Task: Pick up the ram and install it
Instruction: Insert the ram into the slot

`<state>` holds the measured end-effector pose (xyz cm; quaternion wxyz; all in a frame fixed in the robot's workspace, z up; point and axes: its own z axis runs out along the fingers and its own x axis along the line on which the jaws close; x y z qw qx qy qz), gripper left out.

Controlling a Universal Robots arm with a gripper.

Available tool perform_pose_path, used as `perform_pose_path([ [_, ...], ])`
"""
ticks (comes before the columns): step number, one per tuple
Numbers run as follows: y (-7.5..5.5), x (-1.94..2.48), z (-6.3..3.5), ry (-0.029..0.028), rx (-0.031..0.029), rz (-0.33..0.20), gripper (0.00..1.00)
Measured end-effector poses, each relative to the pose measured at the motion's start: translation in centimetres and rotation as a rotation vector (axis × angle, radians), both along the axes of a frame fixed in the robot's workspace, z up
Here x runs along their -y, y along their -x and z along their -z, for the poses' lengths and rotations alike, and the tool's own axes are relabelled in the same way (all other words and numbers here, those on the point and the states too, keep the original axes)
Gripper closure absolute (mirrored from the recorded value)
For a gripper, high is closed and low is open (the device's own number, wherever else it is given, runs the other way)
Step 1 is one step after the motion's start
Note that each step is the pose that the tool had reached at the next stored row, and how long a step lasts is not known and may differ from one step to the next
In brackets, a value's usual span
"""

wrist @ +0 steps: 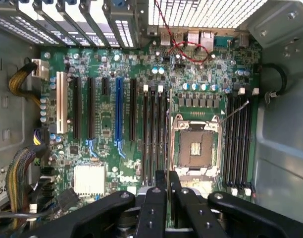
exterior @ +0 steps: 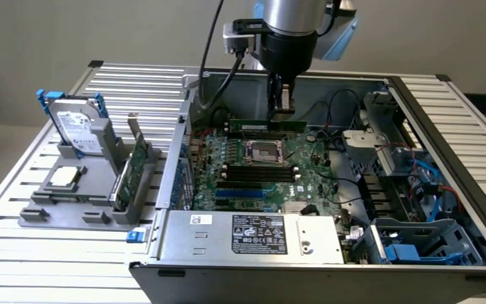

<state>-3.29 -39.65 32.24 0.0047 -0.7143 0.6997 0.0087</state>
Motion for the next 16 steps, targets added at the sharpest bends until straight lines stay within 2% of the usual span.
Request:
perform_pose_path([
  [4,0.0,0.01,0.73,0.0001,-0.0001,0.002,0.86],
  [9,0.1,0.26,1.65,0.0001,-0.0001,0.007,0.86],
  [16,0.3,0.91,2.89,0.0000,-0.0017,0.009,0.86],
])
